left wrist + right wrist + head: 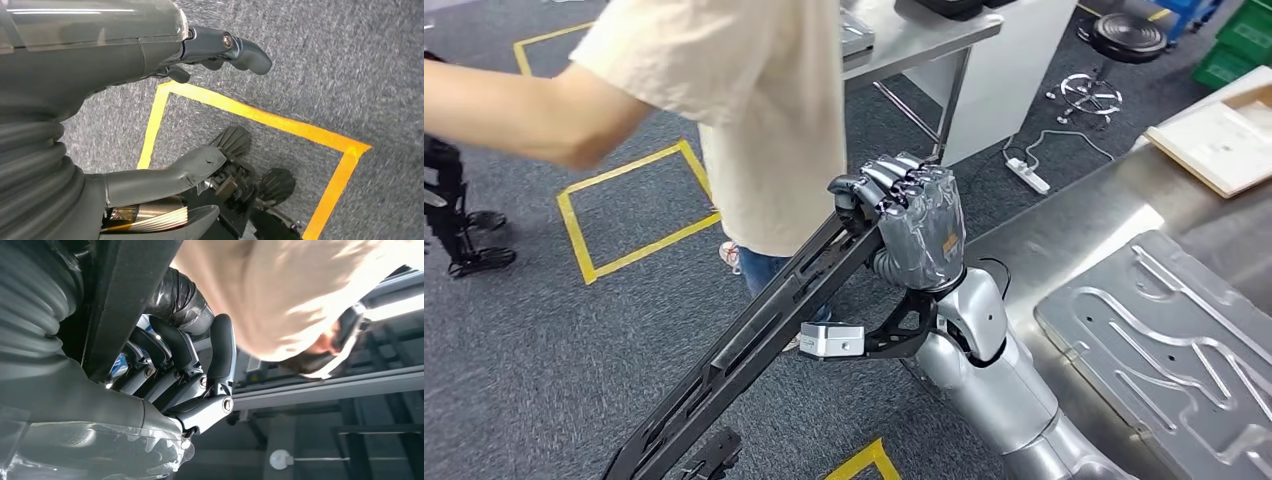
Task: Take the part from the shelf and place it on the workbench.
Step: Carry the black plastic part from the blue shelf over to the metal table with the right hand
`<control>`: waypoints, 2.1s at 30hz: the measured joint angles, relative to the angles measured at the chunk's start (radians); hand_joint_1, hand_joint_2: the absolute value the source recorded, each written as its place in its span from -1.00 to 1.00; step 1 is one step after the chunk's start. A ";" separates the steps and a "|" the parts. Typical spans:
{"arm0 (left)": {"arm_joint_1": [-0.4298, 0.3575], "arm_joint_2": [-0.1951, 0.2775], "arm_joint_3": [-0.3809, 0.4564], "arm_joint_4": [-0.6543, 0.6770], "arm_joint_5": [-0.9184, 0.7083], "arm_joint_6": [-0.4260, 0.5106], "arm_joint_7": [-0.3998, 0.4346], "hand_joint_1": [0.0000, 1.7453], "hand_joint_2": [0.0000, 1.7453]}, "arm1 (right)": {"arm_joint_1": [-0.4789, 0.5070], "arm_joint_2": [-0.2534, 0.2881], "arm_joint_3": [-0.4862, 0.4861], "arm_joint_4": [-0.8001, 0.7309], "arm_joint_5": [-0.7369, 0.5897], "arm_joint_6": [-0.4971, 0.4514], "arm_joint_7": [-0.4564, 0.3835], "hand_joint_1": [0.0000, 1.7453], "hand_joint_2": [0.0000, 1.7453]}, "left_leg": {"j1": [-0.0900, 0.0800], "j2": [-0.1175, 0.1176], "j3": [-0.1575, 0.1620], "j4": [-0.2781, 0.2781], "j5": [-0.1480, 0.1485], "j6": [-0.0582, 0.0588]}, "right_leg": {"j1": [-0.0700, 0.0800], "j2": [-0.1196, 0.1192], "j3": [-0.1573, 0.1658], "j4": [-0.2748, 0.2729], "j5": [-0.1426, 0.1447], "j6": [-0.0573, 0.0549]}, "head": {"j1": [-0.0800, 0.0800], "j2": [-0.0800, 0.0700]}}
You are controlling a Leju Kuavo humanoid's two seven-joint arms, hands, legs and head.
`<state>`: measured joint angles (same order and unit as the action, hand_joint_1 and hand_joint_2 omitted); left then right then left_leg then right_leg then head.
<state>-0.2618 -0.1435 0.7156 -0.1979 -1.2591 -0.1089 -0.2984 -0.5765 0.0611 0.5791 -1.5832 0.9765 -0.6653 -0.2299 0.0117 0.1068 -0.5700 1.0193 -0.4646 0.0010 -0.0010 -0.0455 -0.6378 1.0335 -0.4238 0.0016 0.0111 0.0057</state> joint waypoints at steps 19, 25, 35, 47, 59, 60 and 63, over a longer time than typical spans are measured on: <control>-0.001 0.000 -0.001 0.000 0.000 -0.006 0.025 -1.00 1.00 | -0.008 0.009 0.000 0.010 0.001 0.002 -0.002 1.00 1.00 | 0.012 -0.125 -0.004 -0.010 0.019 0.026 | -0.007 0.095 -0.058 0.096 -0.039 0.019 | 0.003 0.000; -0.002 0.002 -0.002 0.000 -0.002 -0.007 0.030 -1.00 1.00 | -0.015 0.009 0.000 0.013 0.002 0.007 -0.001 1.00 1.00 | 0.010 -0.048 -0.004 -0.004 0.011 0.025 | -0.015 0.031 -0.088 0.174 -0.042 0.026 | 0.004 0.000; -0.006 0.003 -0.008 0.000 -0.006 -0.007 0.037 -1.00 1.00 | -0.031 0.021 0.000 0.013 0.001 0.015 0.003 1.00 1.00 | 0.006 -0.076 -0.050 0.139 -0.095 -0.019 | -0.004 0.042 -0.006 0.002 0.007 -0.027 | 0.003 0.000; -0.001 0.012 -0.008 0.000 0.000 -0.007 0.034 -1.00 1.00 | -0.013 0.028 0.000 0.023 0.000 0.015 0.003 1.00 1.00 | 0.000 -0.164 -0.016 0.000 0.015 0.019 | -0.007 0.176 -0.024 0.010 0.018 -0.002 | 0.002 0.000; 0.000 0.010 -0.008 0.000 0.001 -0.010 0.031 -1.00 1.00 | -0.011 0.027 0.000 0.028 0.000 0.014 0.004 1.00 1.00 | -0.004 -0.018 0.001 -0.005 0.003 0.008 | -0.011 -0.015 -0.011 0.018 0.002 0.018 | 0.003 0.000; 0.000 0.010 -0.008 0.000 0.001 -0.010 0.031 -1.00 1.00 | -0.011 0.027 0.000 0.028 0.000 0.014 0.004 1.00 1.00 | -0.006 -0.009 0.002 -0.004 0.000 0.002 | -0.006 -0.012 -0.010 0.013 -0.002 0.010 | 0.003 0.000; -0.002 0.010 -0.008 0.000 0.001 -0.009 0.029 -1.00 1.00 | -0.012 0.028 0.000 0.027 0.000 0.014 0.003 1.00 1.00 | 0.001 -0.012 0.007 0.006 -0.017 -0.016 | -0.006 0.021 -0.009 0.007 0.002 -0.012 | 0.003 0.000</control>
<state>-0.2642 -0.1335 0.7076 -0.1980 -1.2577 -0.1184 -0.2690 -0.5882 0.0890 0.5791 -1.5558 0.9762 -0.6517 -0.2266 0.0131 0.0943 -0.5633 1.0257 -0.4818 -0.0147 -0.0072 -0.0241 -0.6466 1.0404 -0.4217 -0.0101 0.0137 0.0057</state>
